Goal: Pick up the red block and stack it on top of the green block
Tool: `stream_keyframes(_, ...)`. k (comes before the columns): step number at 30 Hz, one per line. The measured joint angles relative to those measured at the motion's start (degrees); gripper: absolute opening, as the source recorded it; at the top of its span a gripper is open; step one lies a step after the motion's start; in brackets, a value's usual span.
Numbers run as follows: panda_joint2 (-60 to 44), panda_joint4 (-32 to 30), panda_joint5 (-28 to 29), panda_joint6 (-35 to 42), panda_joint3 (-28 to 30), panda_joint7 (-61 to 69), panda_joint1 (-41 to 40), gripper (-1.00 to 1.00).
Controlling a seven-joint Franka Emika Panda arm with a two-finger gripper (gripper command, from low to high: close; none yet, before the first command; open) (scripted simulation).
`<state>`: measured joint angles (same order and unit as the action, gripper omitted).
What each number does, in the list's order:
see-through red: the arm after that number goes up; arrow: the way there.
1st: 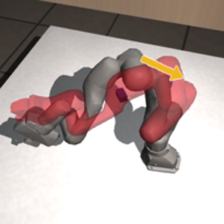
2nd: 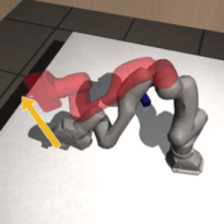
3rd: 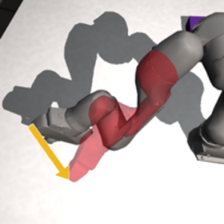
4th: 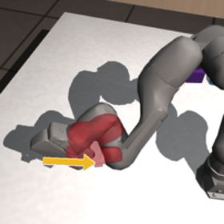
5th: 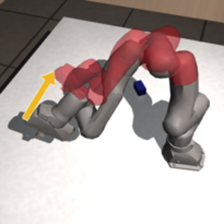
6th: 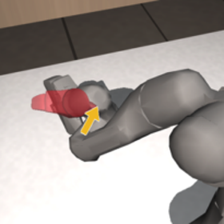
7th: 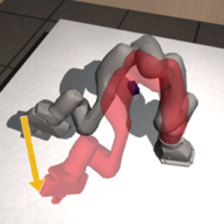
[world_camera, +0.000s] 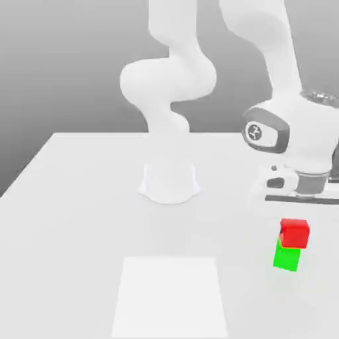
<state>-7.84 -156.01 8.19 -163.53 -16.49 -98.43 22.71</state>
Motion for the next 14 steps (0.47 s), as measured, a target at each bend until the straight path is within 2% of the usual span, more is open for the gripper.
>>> stream_keyframes(5, -0.2, 0.0, 0.2, -0.1, 0.1, -0.1, 0.1, 1.00)
stream_keyframes(14, 11.1, -0.5, -10.0, 10.0, -1.4, 7.2, 0.9, 1.00)
